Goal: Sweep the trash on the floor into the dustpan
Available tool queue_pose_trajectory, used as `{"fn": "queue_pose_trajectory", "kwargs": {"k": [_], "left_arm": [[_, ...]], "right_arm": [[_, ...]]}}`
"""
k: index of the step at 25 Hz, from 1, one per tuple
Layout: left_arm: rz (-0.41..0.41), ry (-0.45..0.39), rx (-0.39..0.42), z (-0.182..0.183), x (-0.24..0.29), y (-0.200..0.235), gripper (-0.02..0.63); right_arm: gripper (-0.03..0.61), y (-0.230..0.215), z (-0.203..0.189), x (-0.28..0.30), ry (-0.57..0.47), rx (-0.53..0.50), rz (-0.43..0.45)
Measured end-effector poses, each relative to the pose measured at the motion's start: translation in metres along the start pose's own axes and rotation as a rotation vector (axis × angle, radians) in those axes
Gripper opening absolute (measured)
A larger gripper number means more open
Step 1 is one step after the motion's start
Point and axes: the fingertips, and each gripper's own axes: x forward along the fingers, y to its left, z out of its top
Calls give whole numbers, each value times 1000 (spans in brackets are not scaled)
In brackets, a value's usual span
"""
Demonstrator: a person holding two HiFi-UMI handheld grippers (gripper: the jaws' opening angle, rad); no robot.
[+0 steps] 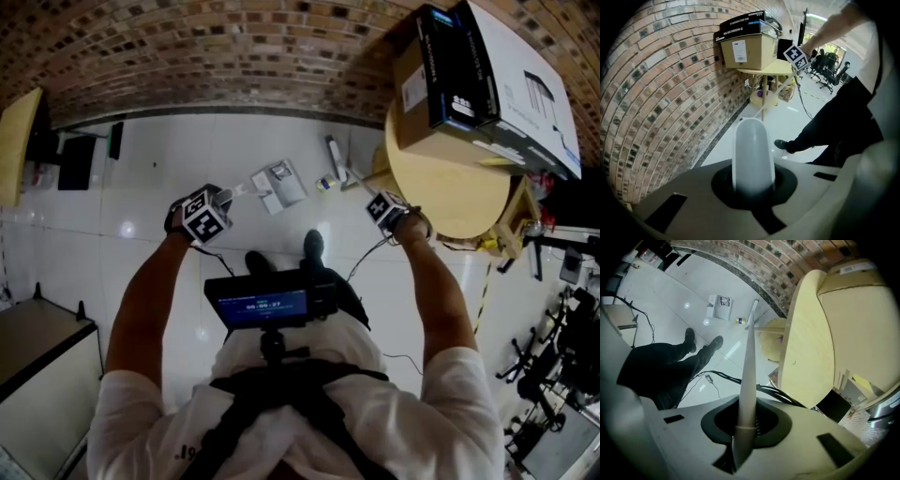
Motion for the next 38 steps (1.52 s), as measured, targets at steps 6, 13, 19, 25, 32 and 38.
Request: {"fn": "queue_pose_trajectory", "kwargs": {"k": [6,13,19,25,32,38], "left_arm": [[-41,-22,88,21,4,-5,0],[-56,1,103,39,15,-15,2],[-58,13,117,41,18,-12,2],[-56,38,128,36,24,-15,2],[-33,31,124,33,24,-10,2],[-11,13,106,17,17,-8,2]], "right_arm": [[43,15,-6,15,19,28,27],[43,60,7,27,40,-43,73],[43,92,15,32,3,-14,159],[44,111,26,30,-85,-20,258],[43,109,27,18,-119,-95,246],[43,91,21,9,-119,-29,244]]}}
